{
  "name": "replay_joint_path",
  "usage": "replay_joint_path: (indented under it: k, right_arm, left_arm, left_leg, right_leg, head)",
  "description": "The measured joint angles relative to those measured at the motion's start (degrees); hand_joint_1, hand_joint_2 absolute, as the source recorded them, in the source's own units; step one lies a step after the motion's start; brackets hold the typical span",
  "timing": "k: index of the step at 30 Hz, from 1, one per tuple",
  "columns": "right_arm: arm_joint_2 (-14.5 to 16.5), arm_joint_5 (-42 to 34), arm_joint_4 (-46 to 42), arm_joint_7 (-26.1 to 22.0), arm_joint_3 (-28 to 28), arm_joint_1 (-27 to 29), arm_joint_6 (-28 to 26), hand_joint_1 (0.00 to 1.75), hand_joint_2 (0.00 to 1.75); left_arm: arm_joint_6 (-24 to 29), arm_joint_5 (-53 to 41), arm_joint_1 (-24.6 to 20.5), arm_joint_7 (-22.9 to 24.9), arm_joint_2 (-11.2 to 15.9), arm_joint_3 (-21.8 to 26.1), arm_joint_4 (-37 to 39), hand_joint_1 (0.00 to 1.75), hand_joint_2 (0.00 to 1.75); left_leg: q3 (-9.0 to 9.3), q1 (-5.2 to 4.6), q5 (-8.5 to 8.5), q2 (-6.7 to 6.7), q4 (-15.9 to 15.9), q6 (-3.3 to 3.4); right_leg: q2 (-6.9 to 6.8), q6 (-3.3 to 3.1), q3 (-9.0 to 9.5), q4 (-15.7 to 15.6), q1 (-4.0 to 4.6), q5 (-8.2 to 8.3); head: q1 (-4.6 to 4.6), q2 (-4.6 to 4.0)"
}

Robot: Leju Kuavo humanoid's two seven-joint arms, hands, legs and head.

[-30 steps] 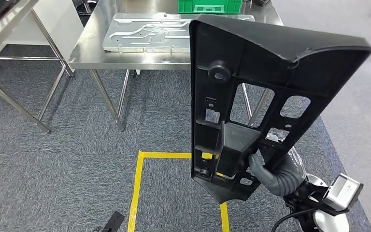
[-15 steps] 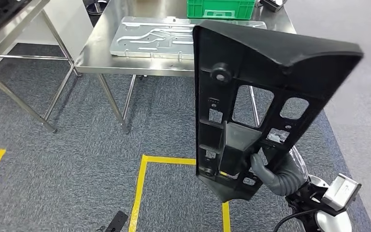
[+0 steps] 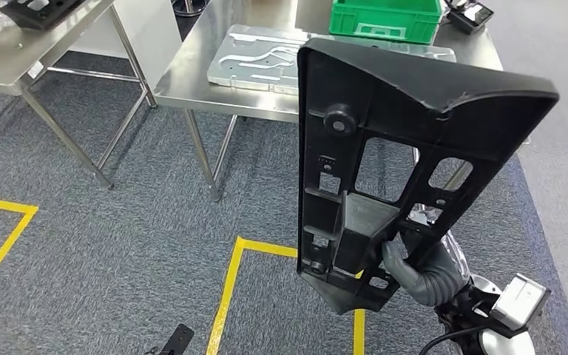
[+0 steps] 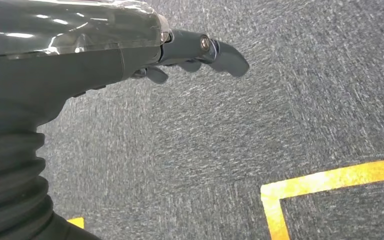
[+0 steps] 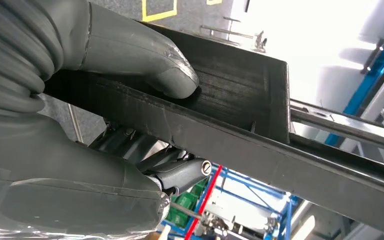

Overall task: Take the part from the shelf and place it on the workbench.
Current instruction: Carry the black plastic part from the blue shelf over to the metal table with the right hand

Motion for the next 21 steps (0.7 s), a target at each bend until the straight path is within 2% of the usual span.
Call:
replay_joint_path:
  k: [1, 2, 4, 5, 6, 7, 9, 10, 11, 13, 15, 16, 17, 19, 20, 21]
  right_arm:
    - [0.01, 0.08, -0.03, -0.04, -0.02, 0.0, -0.02, 1.75, 1.75]
    - [0.01, 0.15, -0.06, -0.09, -0.06, 0.06, -0.04, 1.75, 1.75]
    - [0.01, 0.22, -0.06, -0.16, -0.15, 0.27, -0.07, 1.75, 1.75]
    - [0.01, 0.26, -0.06, -0.19, -0.19, 0.41, -0.07, 1.75, 1.75]
    - [0.01, 0.3, -0.06, -0.22, -0.22, 0.51, -0.08, 1.75, 1.75]
    - [0.01, 0.33, -0.07, -0.27, -0.25, 0.58, -0.08, 1.75, 1.75]
    - [0.01, 0.33, -0.08, -0.39, -0.33, 0.63, -0.08, 1.75, 1.75]
    - [0.01, 0.33, -0.09, -0.46, -0.37, 0.63, -0.09, 1.75, 1.75]
    - [0.01, 0.34, -0.1, -0.53, -0.39, 0.65, -0.09, 1.75, 1.75]
    - [0.01, 0.35, -0.13, -0.64, -0.42, 0.7, -0.1, 1.75, 1.75]
    - [0.01, 0.36, -0.19, -0.7, -0.43, 0.73, -0.11, 1.75, 1.75]
    - [0.02, 0.36, -0.21, -0.72, -0.43, 0.73, -0.11, 1.75, 1.75]
    - [0.03, 0.36, -0.23, -0.73, -0.43, 0.76, -0.11, 1.75, 1.75]
    - [0.05, 0.35, -0.23, -0.74, -0.43, 0.84, -0.1, 1.75, 1.75]
    - [0.05, 0.36, -0.22, -0.74, -0.43, 0.91, -0.1, 1.75, 1.75]
    - [0.05, 0.36, -0.22, -0.74, -0.44, 0.97, -0.1, 1.75, 1.75]
  left_arm:
    - [-0.01, -0.02, -0.11, -0.01, -0.02, -0.01, 0.0, 0.0, 1.75]
    - [-0.03, -0.03, -0.23, -0.03, -0.04, -0.03, 0.0, 0.0, 1.75]
    - [-0.19, -0.05, -0.41, -0.05, -0.05, -0.05, 0.0, 0.0, 1.75]
    - [-0.33, -0.08, -0.42, -0.05, -0.04, -0.05, 0.0, 0.0, 1.75]
    - [-0.45, -0.12, -0.41, -0.04, -0.04, -0.06, 0.0, 0.0, 1.75]
    - [-0.56, -0.21, -0.41, -0.04, -0.04, -0.07, 0.0, 0.0, 1.75]
    - [-0.61, -0.39, -0.41, -0.03, -0.07, -0.12, 0.0, 0.0, 1.75]
    - [-0.61, -0.46, -0.42, -0.02, -0.08, -0.15, 0.0, 0.0, 1.75]
    - [-0.62, -0.49, -0.42, -0.02, -0.08, -0.17, 0.0, 0.0, 1.75]
    - [-0.64, -0.5, -0.38, 0.0, -0.08, -0.21, 0.0, 0.0, 1.75]
    - [-0.64, -0.5, -0.33, 0.01, -0.07, -0.26, 0.0, 0.0, 1.75]
    - [-0.64, -0.5, -0.33, 0.01, -0.07, -0.28, 0.0, 0.0, 1.75]
    - [-0.64, -0.5, -0.32, 0.01, -0.05, -0.31, 0.0, 0.0, 1.75]
    - [-0.64, -0.5, -0.26, 0.01, -0.04, -0.33, 0.0, 0.0, 1.75]
    - [-0.64, -0.5, -0.19, 0.02, -0.03, -0.34, 0.0, 0.0, 1.75]
    - [-0.64, -0.5, -0.14, 0.02, -0.03, -0.34, 0.0, 0.0, 1.75]
  left_leg:
    - [0.21, 0.14, -0.03, -0.16, -0.23, 0.38]
    - [0.36, 0.17, -0.09, -0.33, -0.36, 0.66]
    - [0.48, 0.01, -0.29, -0.7, -0.38, 1.05]
    - [0.59, -0.09, -0.41, -0.92, -0.38, 1.14]
    - [0.77, -0.19, -0.53, -1.15, -0.37, 1.18]
    - [1.03, -0.26, -0.68, -1.4, -0.36, 1.15]
    - [1.58, -0.43, -0.99, -1.79, -0.31, 0.9]
    - [1.69, -0.53, -1.13, -1.96, -0.23, 0.69]
    - [1.68, -0.58, -1.21, -2.05, -0.18, 0.42]
    - [1.59, -0.59, -1.22, -2.16, -0.24, -0.23]
    - [1.42, -0.49, -1.77, -2.02, 0.34, -0.9]
    - [0.81, -0.46, -2.77, -1.93, 1.9, -1.19]
    - [-0.46, -0.35, -4.36, -1.84, 4.79, -1.44]
    - [-4.16, -0.16, -7.79, -1.77, 12.56, -1.85]
    - [-5.65, -0.06, -8.54, -1.76, 15.35, -2.01]
    - [-6.12, 0.03, -8.11, -1.74, 16.02, -2.1]
  right_leg:
    - [0.84, 0.16, -1.0, 2.1, -0.09, -1.21]
    - [1.77, 0.24, -2.78, 5.46, -0.16, -2.81]
    - [2.63, 0.31, -7.55, 13.34, -0.14, -5.6]
    - [2.73, 0.29, -9.31, 15.68, -0.13, -5.7]
    - [2.76, 0.19, -10.07, 15.91, -0.13, -4.57]
    - [2.77, -0.02, -9.68, 13.86, -0.11, -2.37]
    - [2.86, -0.65, -6.9, 6.36, 0.07, 2.43]
    - [2.91, -0.93, -5.69, 3.25, 0.21, 3.74]
    - [2.97, -1.15, -5.05, 1.45, 0.38, 4.22]
    - [3.05, -1.54, -4.89, 0.57, 0.54, 4.1]
    - [3.02, -2.12, -4.61, 0.14, 0.29, 4.3]
    - [2.96, -2.45, -4.38, -0.09, 0.11, 4.36]
    - [2.88, -2.72, -4.17, -0.21, 0.03, 4.35]
    - [2.81, -3.07, -4.0, -0.2, 0.06, 4.15]
    - [2.8, -3.11, -3.92, -0.18, 0.08, 4.04]
    - [2.83, -3.09, -3.79, -0.16, 0.08, 3.92]
  head:
    - [-0.01, 0.0]
    - [0.0, 0.0]
    - [0.0, 0.0]
    - [0.01, 0.0]
    - [0.01, 0.0]
    - [0.01, 0.0]
    - [0.0, 0.0]
    - [0.0, 0.0]
    - [0.0, 0.0]
    - [0.0, 0.0]
    - [-0.01, 0.0]
    - [-0.01, 0.0]
    - [-0.01, 0.0]
    - [-0.02, 0.0]
    - [-0.02, 0.0]
    - [-0.02, 0.0]
